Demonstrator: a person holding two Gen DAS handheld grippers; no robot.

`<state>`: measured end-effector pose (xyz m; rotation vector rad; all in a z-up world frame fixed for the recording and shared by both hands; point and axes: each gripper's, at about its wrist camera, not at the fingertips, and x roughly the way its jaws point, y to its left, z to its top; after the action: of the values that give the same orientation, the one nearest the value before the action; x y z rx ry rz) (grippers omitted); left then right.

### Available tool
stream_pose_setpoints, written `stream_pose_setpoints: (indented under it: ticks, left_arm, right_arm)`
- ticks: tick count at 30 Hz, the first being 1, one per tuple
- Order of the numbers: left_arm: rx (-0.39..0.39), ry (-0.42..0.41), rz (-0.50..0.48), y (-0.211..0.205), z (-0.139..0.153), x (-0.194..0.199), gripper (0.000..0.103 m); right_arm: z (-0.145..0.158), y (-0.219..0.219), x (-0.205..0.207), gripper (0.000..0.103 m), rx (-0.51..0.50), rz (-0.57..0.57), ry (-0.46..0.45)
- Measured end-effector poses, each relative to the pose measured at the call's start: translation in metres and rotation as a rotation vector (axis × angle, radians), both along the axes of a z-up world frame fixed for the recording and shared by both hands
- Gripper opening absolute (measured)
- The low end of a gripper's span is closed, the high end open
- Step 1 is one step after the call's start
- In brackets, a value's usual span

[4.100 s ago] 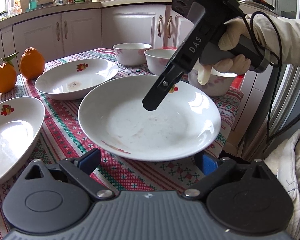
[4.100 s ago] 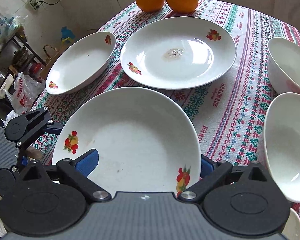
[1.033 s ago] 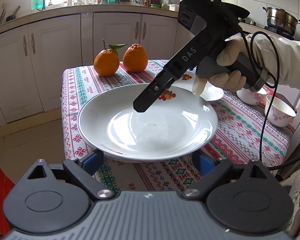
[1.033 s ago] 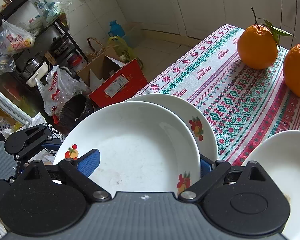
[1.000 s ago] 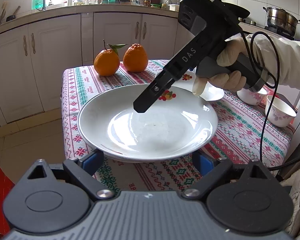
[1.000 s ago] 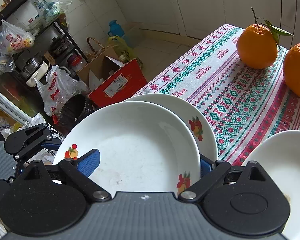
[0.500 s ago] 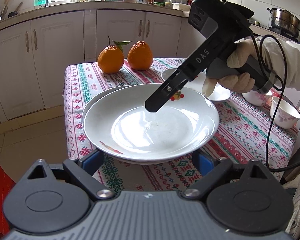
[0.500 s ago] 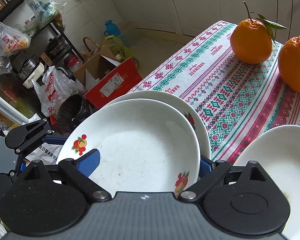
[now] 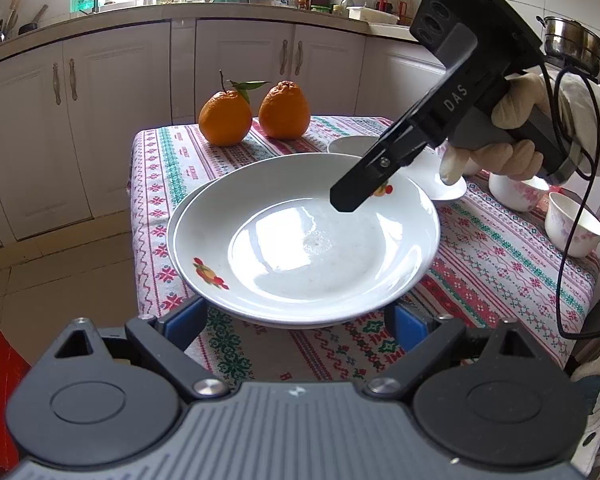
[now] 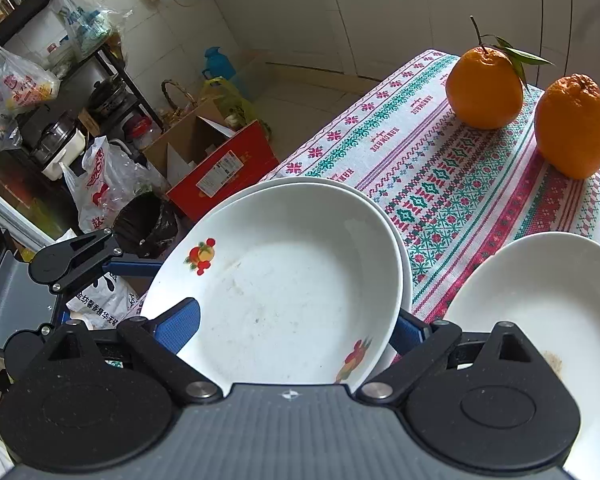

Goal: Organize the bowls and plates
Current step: 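Lower the held plate onto the other white plate with the right gripper, then open the right gripper to release the stacked plate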

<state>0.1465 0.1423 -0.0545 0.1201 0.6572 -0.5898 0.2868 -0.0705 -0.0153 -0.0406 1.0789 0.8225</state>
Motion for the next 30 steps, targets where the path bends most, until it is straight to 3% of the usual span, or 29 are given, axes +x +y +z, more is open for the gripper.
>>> stream_pose_setpoints:
  ticks: [30]
  left_arm:
    - [0.015,-0.001,0.013,-0.004,-0.001,0.001,0.096]
  right_arm:
    - [0.001,0.006,-0.038,0.099,-0.095,-0.044,-0.075]
